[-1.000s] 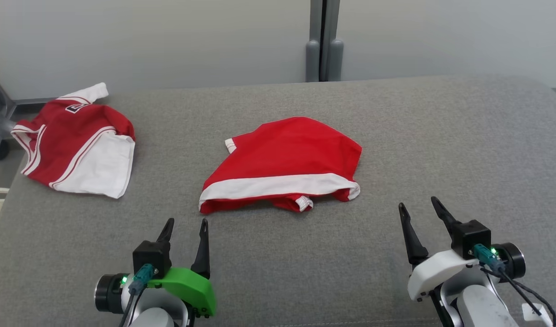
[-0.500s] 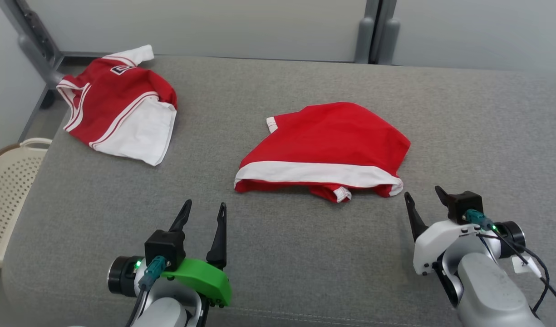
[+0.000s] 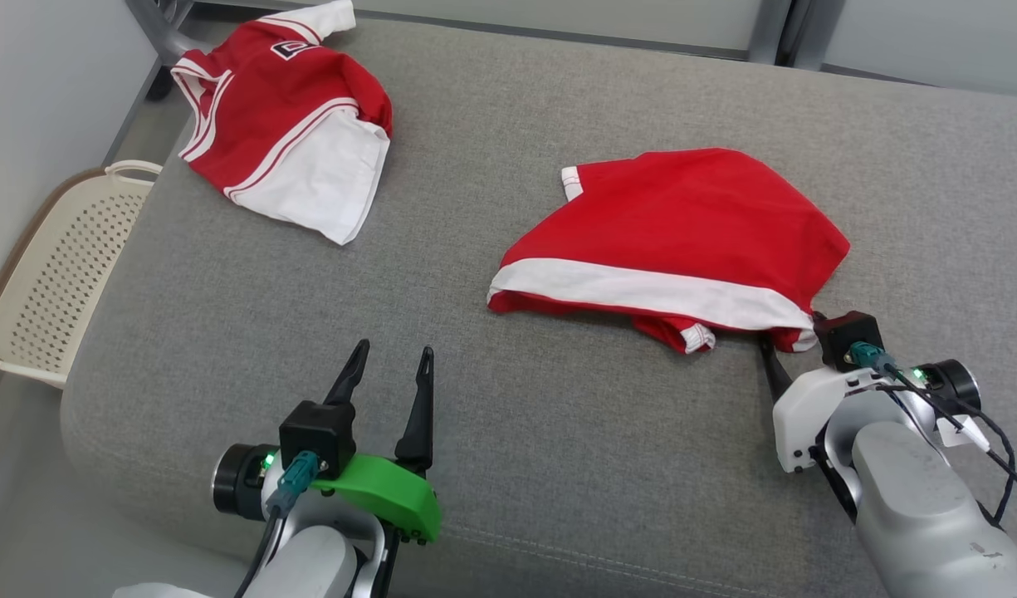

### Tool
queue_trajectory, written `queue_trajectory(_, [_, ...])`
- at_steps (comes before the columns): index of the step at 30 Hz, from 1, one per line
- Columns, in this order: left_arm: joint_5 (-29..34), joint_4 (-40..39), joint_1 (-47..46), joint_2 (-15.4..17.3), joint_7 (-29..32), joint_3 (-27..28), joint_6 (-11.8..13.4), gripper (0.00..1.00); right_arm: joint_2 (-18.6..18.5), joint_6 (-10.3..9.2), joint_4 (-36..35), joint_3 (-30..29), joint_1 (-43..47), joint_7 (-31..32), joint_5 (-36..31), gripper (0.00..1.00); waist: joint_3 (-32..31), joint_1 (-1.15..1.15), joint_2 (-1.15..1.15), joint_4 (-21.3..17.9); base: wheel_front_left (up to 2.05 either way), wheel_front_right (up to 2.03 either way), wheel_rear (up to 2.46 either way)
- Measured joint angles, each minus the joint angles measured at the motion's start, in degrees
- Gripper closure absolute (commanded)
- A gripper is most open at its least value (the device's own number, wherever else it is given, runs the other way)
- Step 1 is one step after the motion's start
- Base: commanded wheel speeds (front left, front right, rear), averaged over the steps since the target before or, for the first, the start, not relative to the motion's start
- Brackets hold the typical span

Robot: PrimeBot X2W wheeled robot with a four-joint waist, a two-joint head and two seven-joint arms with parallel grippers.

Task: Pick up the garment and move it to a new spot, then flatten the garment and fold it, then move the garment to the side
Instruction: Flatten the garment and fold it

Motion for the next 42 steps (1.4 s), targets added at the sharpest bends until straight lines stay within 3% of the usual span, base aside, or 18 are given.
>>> queue_trajectory(1, [0.0, 0.0, 0.0, 0.0, 0.0, 0.0, 0.0, 0.0, -0.3, 0.0, 0.2, 0.1, -0.2, 0.0, -0.5, 0.04, 0.3, 0.0, 0.0, 0.2, 0.0, 0.0, 0.0])
queue_trajectory(4, [0.2, 0.0, -0.1, -0.1, 0.0, 0.0, 0.0, 0.0, -1.1, 0.0, 0.8, 0.2, -0.6, 0.0, -1.5, 0.51, 0.7, 0.0, 0.0, 0.4, 0.0, 0.0, 0.0])
queue_trajectory(8, [0.2, -0.1, -0.3, -0.2, -0.1, 0.2, 0.0, 0.0, -1.6, 0.04, 1.4, -0.2, -1.8, -0.2, -2.6, 0.7, 1.4, 0.0, 0.0, 0.4, 0.0, 0.0, 0.0])
queue_trajectory(10, [0.2, -0.1, -0.3, -0.1, -0.1, 0.4, 0.0, 0.0, -2.1, 0.04, 1.3, -0.8, -2.0, -0.2, -3.5, 0.97, 1.5, 0.0, 0.0, 0.0, 0.0, 0.0, 0.0])
queue_trajectory(11, [0.2, 0.0, -0.3, -0.1, -0.1, 0.4, 0.0, 0.0, -2.4, 0.04, 1.1, -1.1, -2.0, -0.2, -4.1, 1.0, 1.5, 0.0, 0.0, -0.2, 0.0, 0.0, 0.0])
queue_trajectory(26, [0.2, 0.5, -0.3, -0.7, -0.3, 1.0, -0.5, 0.0, -3.6, 0.04, -2.4, -9.1, 0.9, -0.1, -19.4, 1.0, 1.0, 0.0, 0.0, -3.3, 0.0, 0.0, 0.0])
queue_trajectory(27, [0.2, 0.6, -0.3, -0.7, -0.3, 1.0, -0.6, 0.0, -2.9, 0.04, -2.5, -9.7, 1.1, -0.1, -20.2, 0.95, 1.0, 0.0, 0.0, -3.7, 0.0, 0.0, 0.0])
queue_trajectory(28, [0.2, 0.7, -0.3, -0.7, -0.3, 1.1, -0.6, 0.0, -2.6, 0.04, -2.5, -9.9, 1.1, -0.1, -20.5, 0.65, 1.0, 0.0, 0.0, -3.8, 0.0, 0.0, 0.0])
queue_trajectory(29, [0.2, 0.8, -0.3, -0.7, -0.3, 1.1, -0.6, 0.0, -2.4, 0.04, -2.7, -10.0, 1.1, -0.1, -20.8, 0.19, 1.0, 0.0, 0.0, -4.0, 0.0, 0.0, 0.0])
queue_trajectory(30, [0.2, 0.9, -0.3, -0.7, -0.3, 1.1, -0.8, 0.0, -2.2, 0.04, -2.9, -10.1, 1.2, -0.1, -21.1, 0.0, 0.9, 0.0, 0.0, -4.2, 0.0, 0.0, 0.0])
queue_trajectory(42, [-0.6, 0.5, 1.4, 0.2, -0.3, 1.4, -1.3, 0.0, -2.2, 0.04, -6.4, -8.2, 5.3, -0.1, -19.1, 0.0, -1.2, 0.0, 0.0, -8.0, 0.0, 0.0, 0.0])
